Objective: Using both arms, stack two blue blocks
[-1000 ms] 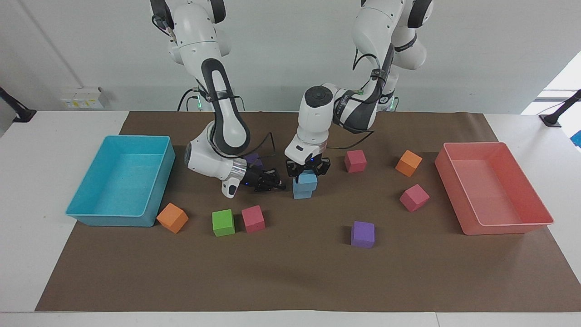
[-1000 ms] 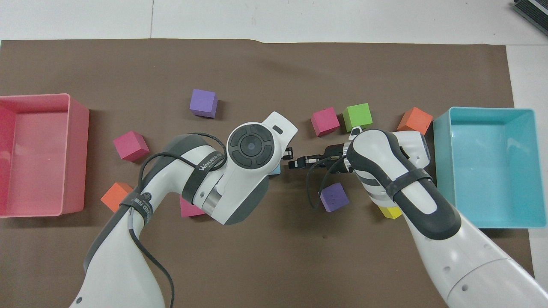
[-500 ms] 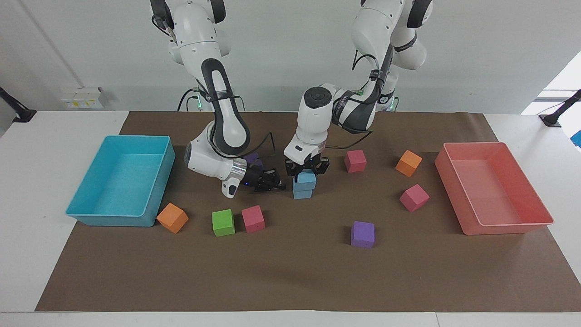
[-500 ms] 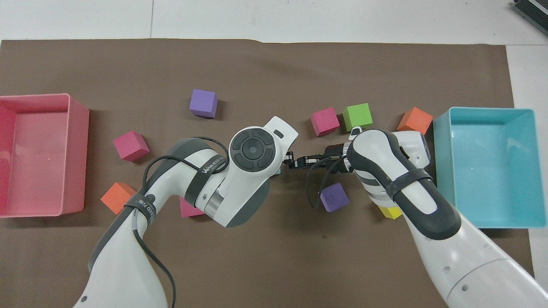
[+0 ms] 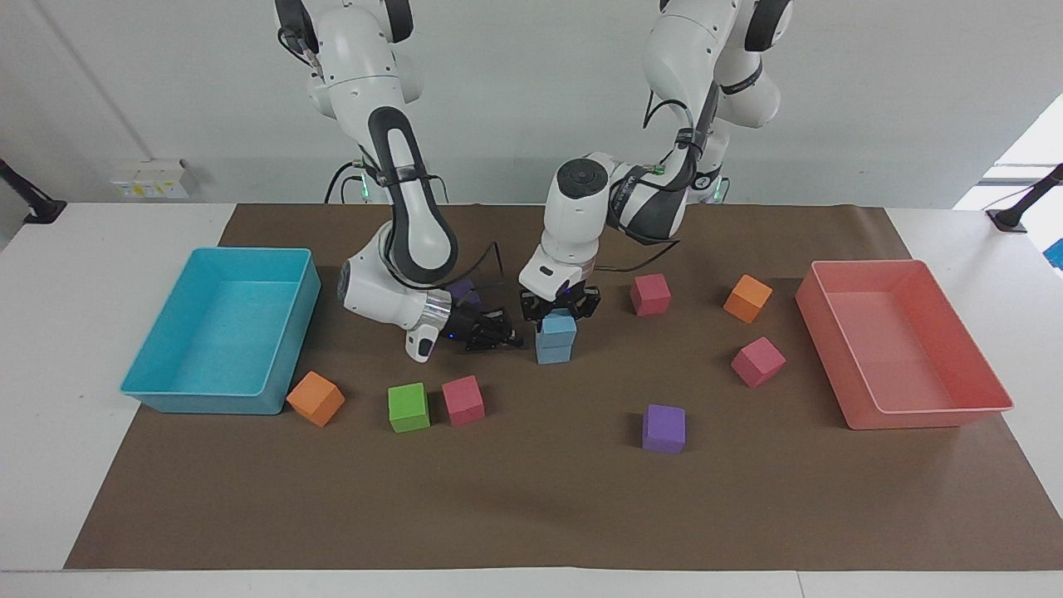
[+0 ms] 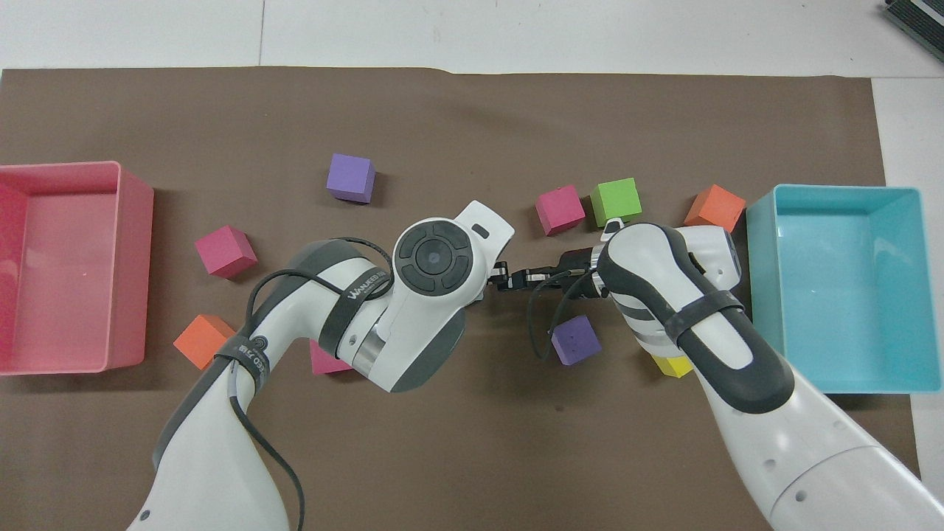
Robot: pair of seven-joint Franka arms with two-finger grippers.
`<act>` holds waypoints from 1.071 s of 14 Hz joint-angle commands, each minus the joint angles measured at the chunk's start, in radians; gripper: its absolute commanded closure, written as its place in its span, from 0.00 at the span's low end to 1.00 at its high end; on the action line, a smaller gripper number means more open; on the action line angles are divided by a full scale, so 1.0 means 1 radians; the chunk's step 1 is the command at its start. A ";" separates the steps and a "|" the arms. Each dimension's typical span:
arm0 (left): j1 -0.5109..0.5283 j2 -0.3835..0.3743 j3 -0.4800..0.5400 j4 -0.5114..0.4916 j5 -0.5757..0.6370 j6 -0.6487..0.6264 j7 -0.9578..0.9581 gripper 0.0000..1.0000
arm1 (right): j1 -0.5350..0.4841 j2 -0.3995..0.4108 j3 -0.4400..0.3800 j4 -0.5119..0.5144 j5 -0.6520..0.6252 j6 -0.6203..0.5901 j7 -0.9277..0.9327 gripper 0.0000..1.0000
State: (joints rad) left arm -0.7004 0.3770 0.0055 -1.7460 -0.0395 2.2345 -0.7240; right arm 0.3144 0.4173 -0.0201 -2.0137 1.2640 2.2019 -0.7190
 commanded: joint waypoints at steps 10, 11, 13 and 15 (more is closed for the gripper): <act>-0.016 -0.012 0.013 -0.023 -0.019 0.022 -0.011 0.10 | 0.000 -0.017 0.005 -0.022 0.025 0.022 -0.036 1.00; -0.016 -0.012 0.013 -0.023 -0.019 0.022 -0.011 0.10 | 0.000 -0.017 0.005 -0.022 0.023 0.022 -0.036 1.00; -0.014 -0.013 0.013 -0.023 -0.019 0.019 -0.014 0.05 | 0.000 -0.017 0.005 -0.022 0.023 0.022 -0.036 1.00; -0.014 -0.013 0.014 -0.017 -0.019 0.016 -0.015 0.00 | 0.000 -0.017 0.005 -0.022 0.025 0.022 -0.036 1.00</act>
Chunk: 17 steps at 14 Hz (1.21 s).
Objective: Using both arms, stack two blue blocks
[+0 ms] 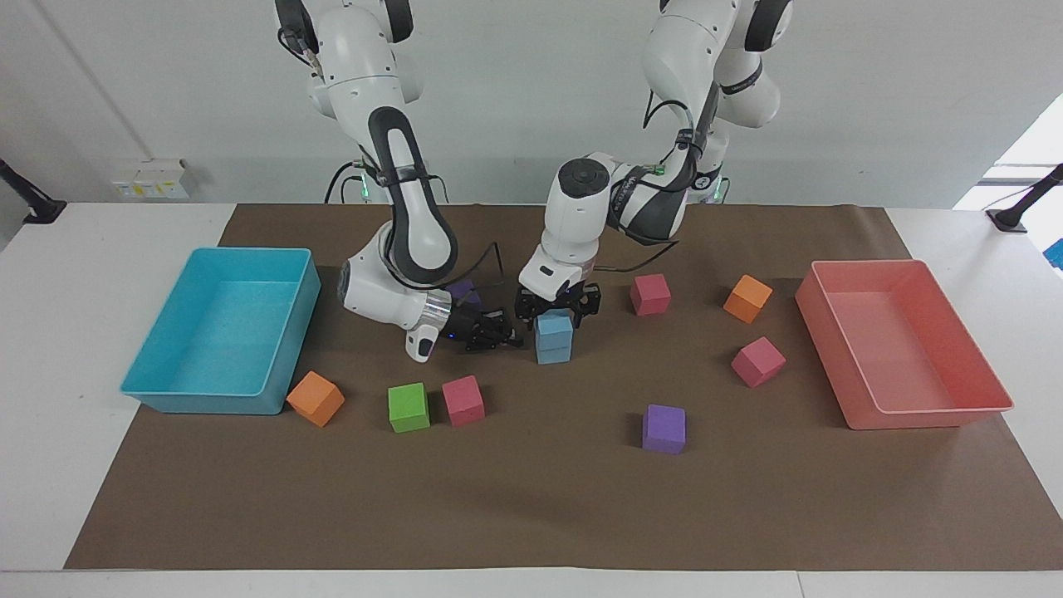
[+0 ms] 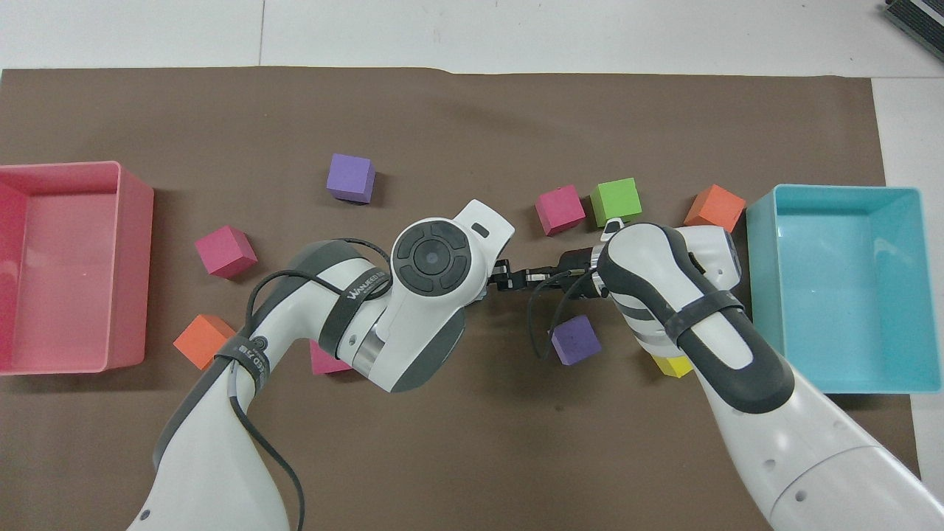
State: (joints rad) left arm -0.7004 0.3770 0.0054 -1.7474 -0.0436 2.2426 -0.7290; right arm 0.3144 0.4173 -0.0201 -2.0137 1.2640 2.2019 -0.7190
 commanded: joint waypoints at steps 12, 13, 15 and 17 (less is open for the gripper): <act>0.062 -0.196 0.025 -0.041 -0.012 -0.284 0.038 0.00 | -0.044 -0.107 -0.011 -0.001 -0.177 0.013 0.011 0.37; 0.090 -0.231 0.025 -0.079 -0.012 -0.281 0.098 0.00 | -0.046 -0.124 -0.011 0.009 -0.243 0.018 0.051 0.00; 0.157 -0.329 0.025 -0.183 -0.012 -0.275 0.228 0.00 | -0.058 -0.156 -0.012 0.032 -0.403 0.015 0.136 0.00; 0.229 -0.385 0.024 -0.218 -0.012 -0.294 0.337 0.00 | -0.070 -0.182 -0.012 0.059 -0.590 0.004 0.269 0.00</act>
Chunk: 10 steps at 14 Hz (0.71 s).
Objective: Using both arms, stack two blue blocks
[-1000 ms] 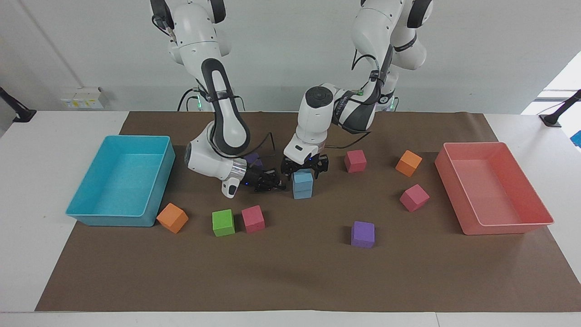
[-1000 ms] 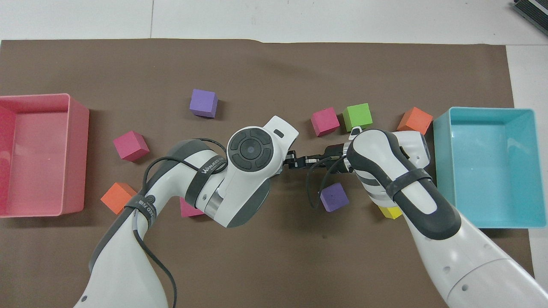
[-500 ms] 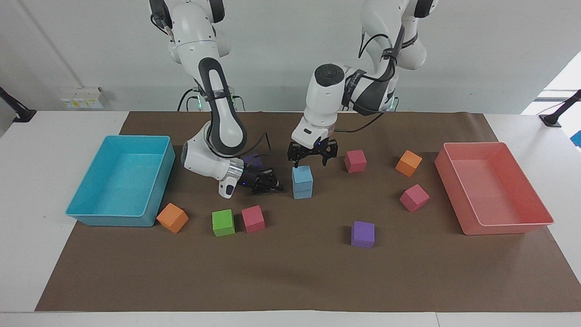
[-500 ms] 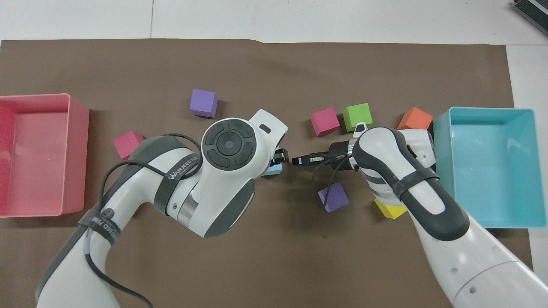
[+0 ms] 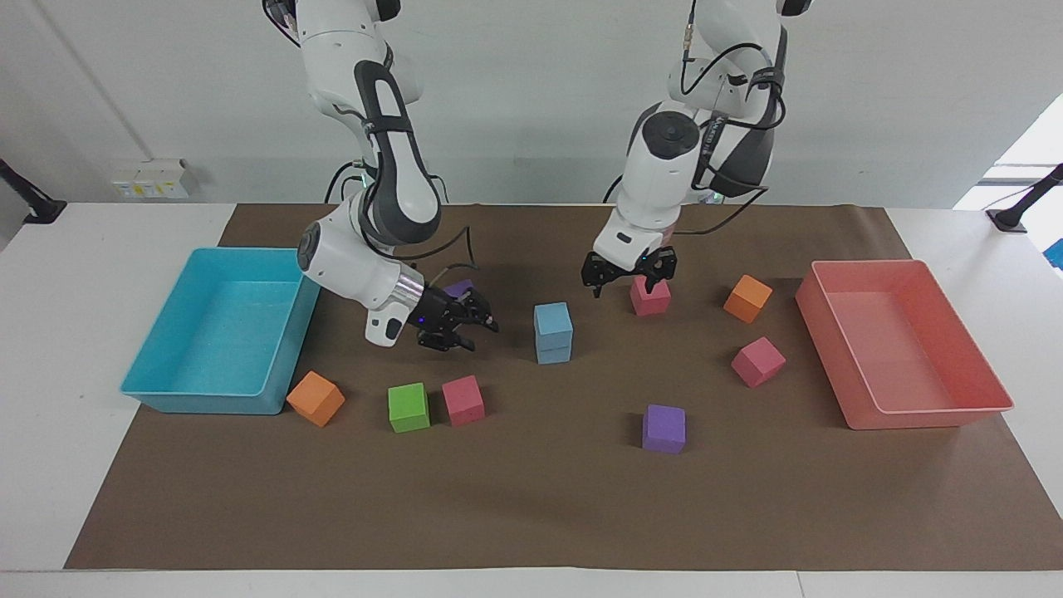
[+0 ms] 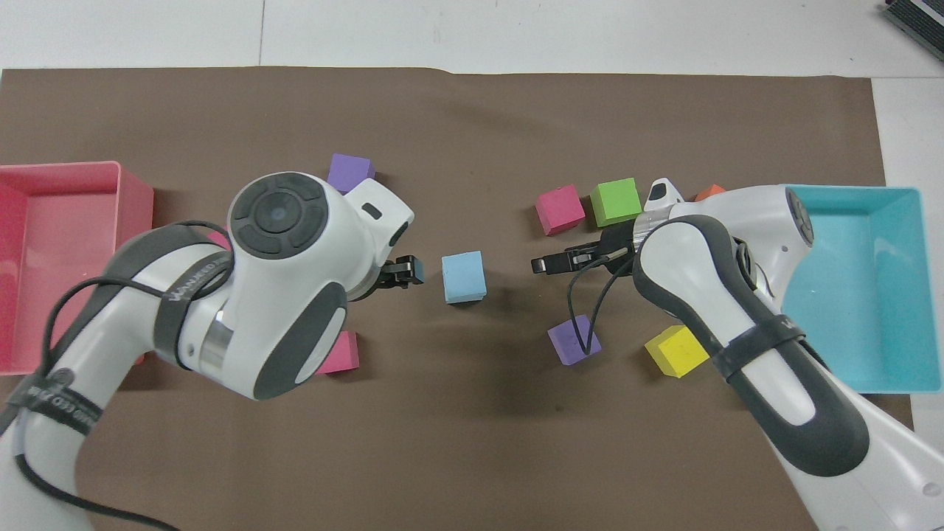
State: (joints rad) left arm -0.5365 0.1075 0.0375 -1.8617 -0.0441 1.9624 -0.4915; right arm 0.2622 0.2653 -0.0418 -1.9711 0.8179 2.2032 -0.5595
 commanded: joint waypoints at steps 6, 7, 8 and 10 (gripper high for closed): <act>0.236 -0.170 -0.004 0.001 -0.011 -0.118 0.352 0.00 | -0.060 -0.077 0.008 0.130 -0.567 -0.161 0.438 0.00; 0.259 -0.157 -0.004 0.042 -0.004 -0.147 0.385 0.00 | -0.076 -0.077 0.010 0.161 -0.606 -0.213 0.458 0.00; 0.277 -0.149 -0.004 0.079 -0.002 -0.161 0.430 0.00 | -0.087 -0.078 0.007 0.175 -0.617 -0.249 0.484 0.00; 0.320 -0.131 -0.004 0.165 0.000 -0.200 0.468 0.00 | -0.092 -0.098 -0.012 0.176 -0.661 -0.278 0.545 0.00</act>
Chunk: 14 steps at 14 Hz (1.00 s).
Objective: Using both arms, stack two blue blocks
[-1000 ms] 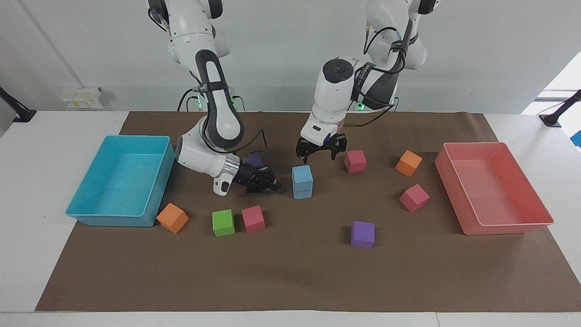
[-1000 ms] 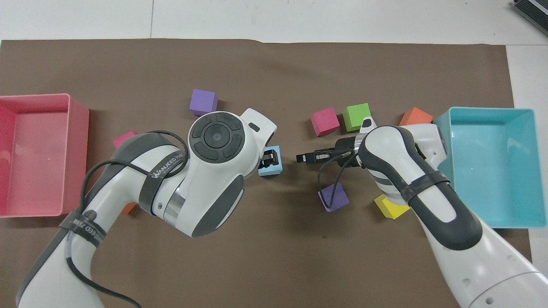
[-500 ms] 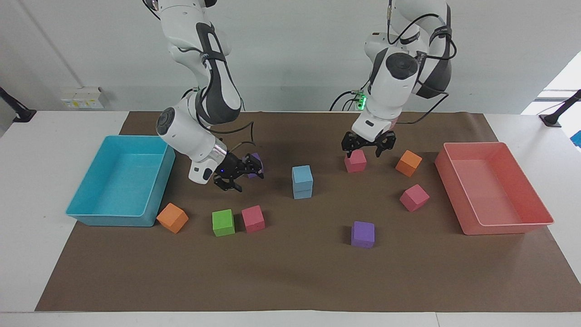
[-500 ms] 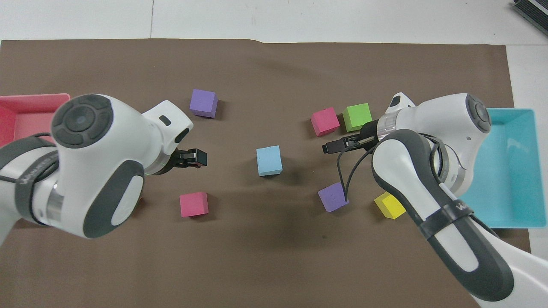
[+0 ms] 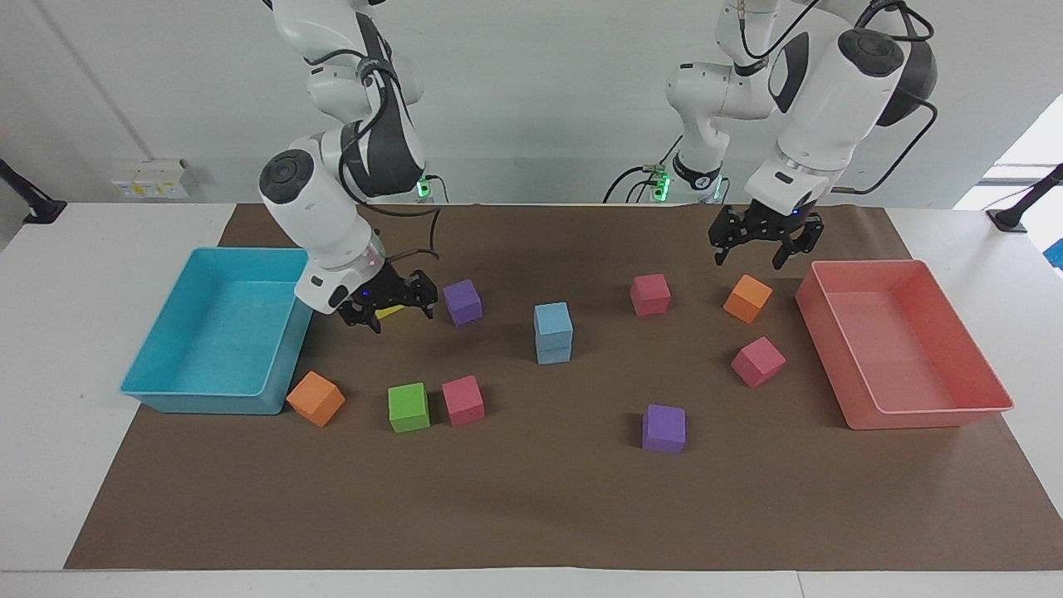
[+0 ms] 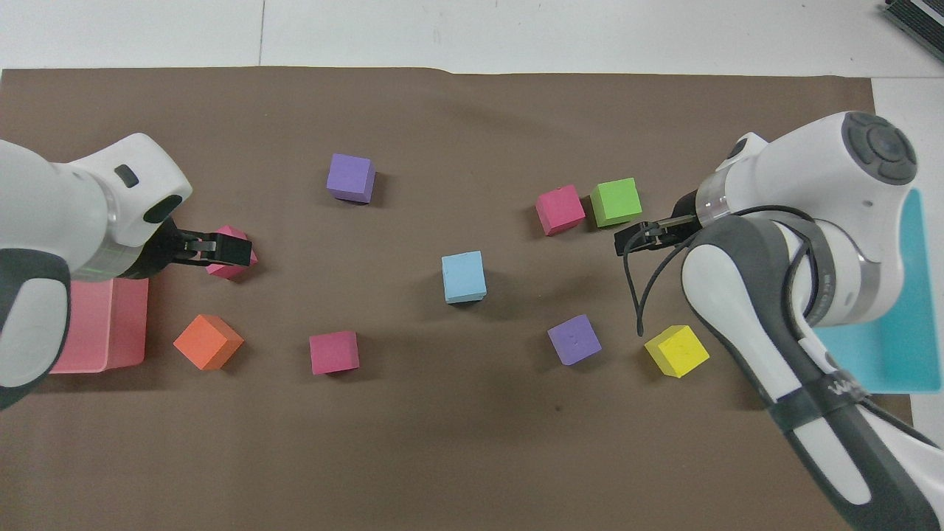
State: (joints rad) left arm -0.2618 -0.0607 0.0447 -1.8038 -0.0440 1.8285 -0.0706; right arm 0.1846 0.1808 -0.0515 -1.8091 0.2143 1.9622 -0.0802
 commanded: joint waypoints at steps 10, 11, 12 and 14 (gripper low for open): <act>0.125 0.127 -0.011 0.402 0.003 -0.362 0.094 0.00 | -0.152 -0.159 -0.025 0.014 -0.214 -0.166 0.224 0.00; 0.127 0.122 -0.014 0.393 0.004 -0.385 0.094 0.00 | -0.149 -0.182 -0.024 0.014 -0.226 -0.175 0.224 0.00; 0.127 0.119 -0.014 0.389 0.004 -0.397 0.094 0.00 | -0.146 -0.205 -0.022 0.017 -0.231 -0.183 0.223 0.00; 0.124 0.101 -0.014 0.367 0.004 -0.423 0.094 0.00 | -0.140 -0.234 -0.021 0.051 -0.242 -0.228 0.215 0.00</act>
State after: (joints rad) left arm -0.1527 0.0520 0.0425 -1.4341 -0.0438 1.4468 0.0104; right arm 0.0384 -0.0141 -0.0791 -1.7770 0.0089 1.7799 0.1216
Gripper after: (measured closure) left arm 0.000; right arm 0.000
